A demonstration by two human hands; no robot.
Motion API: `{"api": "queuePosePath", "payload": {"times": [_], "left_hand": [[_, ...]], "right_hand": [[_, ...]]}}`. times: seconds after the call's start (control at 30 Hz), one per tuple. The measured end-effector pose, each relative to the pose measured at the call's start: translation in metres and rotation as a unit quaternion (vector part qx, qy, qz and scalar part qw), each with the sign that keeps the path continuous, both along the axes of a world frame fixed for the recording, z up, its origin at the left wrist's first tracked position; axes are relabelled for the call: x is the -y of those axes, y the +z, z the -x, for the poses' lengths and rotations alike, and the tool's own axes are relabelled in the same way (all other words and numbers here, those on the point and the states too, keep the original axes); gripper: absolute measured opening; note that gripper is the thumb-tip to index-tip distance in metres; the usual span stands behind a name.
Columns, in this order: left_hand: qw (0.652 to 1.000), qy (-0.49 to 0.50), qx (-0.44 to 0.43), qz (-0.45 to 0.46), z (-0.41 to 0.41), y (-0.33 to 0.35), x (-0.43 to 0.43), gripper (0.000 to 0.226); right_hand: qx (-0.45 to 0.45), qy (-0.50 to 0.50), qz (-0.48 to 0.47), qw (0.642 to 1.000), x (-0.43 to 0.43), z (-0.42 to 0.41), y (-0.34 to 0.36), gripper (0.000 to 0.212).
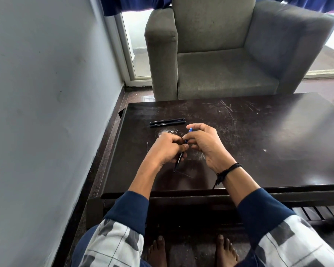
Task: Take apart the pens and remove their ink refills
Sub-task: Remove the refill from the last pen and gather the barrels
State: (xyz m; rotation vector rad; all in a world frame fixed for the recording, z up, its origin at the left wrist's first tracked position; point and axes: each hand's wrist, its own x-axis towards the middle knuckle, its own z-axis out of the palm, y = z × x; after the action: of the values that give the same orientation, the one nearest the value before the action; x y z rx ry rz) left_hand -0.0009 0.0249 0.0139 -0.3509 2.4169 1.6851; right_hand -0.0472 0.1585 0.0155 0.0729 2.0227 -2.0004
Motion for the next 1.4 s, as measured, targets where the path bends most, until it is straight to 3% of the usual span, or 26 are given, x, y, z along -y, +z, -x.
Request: {"api": "queuePosePath", "payload": {"times": [0.47, 0.8, 1.2, 1.3, 1.4], "left_hand": [[1.000, 0.003, -0.010, -0.009, 0.000, 0.001, -0.002, 0.009], [1.000, -0.009, 0.005, 0.010, 0.003, -0.004, -0.002, 0.006], [0.999, -0.039, -0.002, 0.030, 0.001, -0.003, -0.004, 0.018], [0.999, -0.011, -0.017, 0.050, 0.004, -0.008, -0.001, 0.019], [0.997, 0.022, -0.039, 0.064, 0.005, -0.010, 0.001, 0.017]], "right_hand": [[-0.008, -0.028, 0.029, 0.999, -0.002, 0.000, 0.001, 0.030], [-0.023, -0.123, 0.074, 0.989, -0.009, 0.003, 0.008, 0.036], [-0.033, -0.199, 0.091, 0.975, -0.018, 0.010, 0.011, 0.037], [-0.035, -0.197, 0.059, 0.978, -0.020, 0.012, 0.010, 0.038], [-0.036, -0.121, -0.047, 0.991, -0.020, 0.014, 0.004, 0.041]]}}
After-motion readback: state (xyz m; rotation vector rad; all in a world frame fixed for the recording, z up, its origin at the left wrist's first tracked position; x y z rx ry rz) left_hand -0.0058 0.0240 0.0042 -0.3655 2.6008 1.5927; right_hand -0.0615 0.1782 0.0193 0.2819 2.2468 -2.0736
